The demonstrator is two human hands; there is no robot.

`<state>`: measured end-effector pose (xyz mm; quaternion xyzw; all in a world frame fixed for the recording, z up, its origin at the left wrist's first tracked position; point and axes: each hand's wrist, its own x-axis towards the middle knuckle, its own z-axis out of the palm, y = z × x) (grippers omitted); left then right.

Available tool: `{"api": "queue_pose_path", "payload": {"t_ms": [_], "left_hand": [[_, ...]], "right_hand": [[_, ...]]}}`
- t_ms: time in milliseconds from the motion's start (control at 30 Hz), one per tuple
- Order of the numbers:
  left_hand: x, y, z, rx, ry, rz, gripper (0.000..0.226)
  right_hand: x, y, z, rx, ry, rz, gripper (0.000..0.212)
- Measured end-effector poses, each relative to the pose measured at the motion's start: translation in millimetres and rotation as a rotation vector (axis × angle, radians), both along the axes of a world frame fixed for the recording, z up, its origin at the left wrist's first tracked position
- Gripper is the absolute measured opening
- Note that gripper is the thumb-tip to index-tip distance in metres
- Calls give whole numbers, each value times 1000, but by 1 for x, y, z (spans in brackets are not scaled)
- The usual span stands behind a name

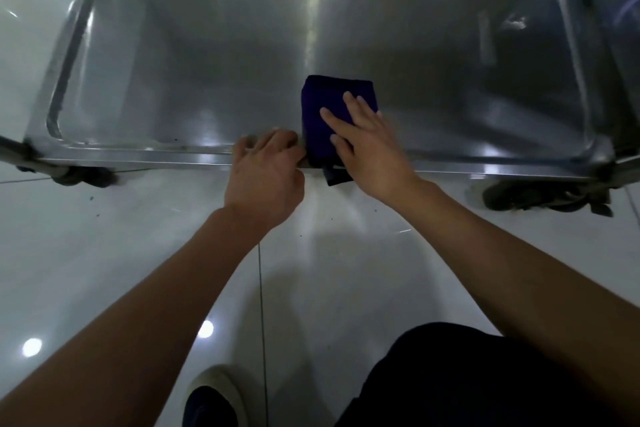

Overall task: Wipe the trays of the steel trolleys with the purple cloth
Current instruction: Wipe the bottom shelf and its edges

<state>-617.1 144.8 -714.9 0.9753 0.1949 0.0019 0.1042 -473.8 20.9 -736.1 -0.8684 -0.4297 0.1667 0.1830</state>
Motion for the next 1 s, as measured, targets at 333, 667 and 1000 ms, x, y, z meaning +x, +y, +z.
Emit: {"api": "queue_pose_path", "payload": {"t_ms": [333, 667, 1000], "left_hand": [[32, -43, 6, -44, 34, 2, 47], [104, -112, -5, -95, 12, -182, 43], [147, -162, -6, -19, 148, -243, 34]], "right_hand": [[25, -37, 8, 1, 20, -114, 48], [75, -126, 8, -6, -5, -315, 51], [132, -222, 6, -69, -50, -560, 59]]}}
